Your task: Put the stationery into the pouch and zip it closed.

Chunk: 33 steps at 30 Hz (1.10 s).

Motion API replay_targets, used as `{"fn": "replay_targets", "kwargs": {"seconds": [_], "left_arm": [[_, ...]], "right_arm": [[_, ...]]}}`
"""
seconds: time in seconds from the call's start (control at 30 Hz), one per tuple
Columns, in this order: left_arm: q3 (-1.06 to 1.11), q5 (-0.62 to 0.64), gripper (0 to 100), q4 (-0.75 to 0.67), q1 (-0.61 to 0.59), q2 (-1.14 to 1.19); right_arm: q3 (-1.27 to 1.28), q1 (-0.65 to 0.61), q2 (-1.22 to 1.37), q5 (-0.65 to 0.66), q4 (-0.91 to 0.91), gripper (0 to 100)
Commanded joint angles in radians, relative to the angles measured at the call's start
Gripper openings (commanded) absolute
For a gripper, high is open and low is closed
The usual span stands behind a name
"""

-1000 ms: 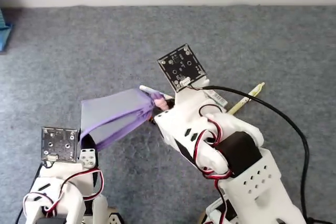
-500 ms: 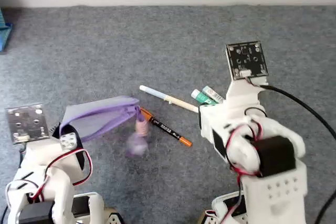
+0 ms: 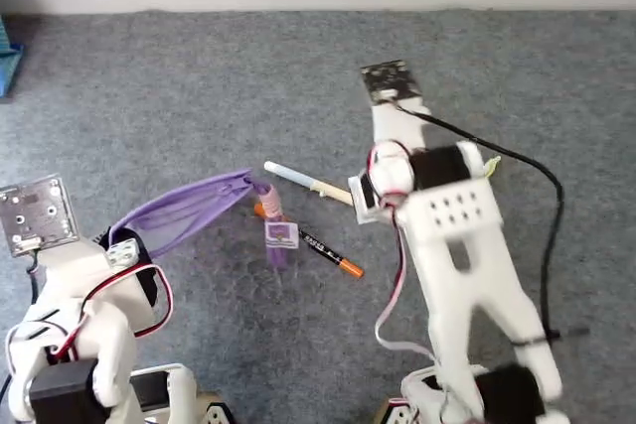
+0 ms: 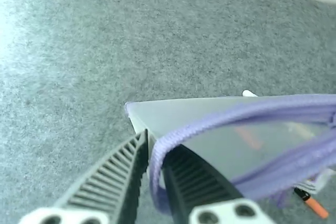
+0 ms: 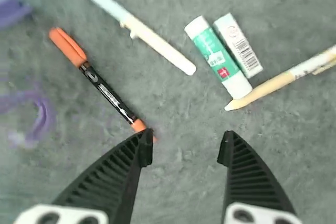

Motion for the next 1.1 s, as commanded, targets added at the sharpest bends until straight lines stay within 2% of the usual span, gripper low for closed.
{"fn": "replay_targets", "kwargs": {"seconds": [0.0,0.27,0.4,0.67,0.83,1.07], "left_arm": [[0.024,0.028,1,-0.006,0.0,0.011],[0.031,0.028,1,-0.009,0.0,0.011],[0.036,0.028,1,-0.011,0.0,0.011],[0.031,0.028,1,-0.011,0.0,0.009],[0.03,0.028,1,-0.011,0.0,0.009],[0.03,0.028,1,-0.011,0.0,0.009]], "right_arm": [[-0.143,0.005,0.119,0.109,-0.028,20.4],[-0.566,-0.005,0.567,0.236,-0.021,20.5],[-0.789,-0.056,0.791,0.296,0.021,20.5],[-1.154,-0.154,1.122,0.321,0.061,20.5],[-1.286,-0.197,1.259,0.348,0.061,20.5],[-1.336,-0.177,1.377,0.354,0.128,19.7]]}}
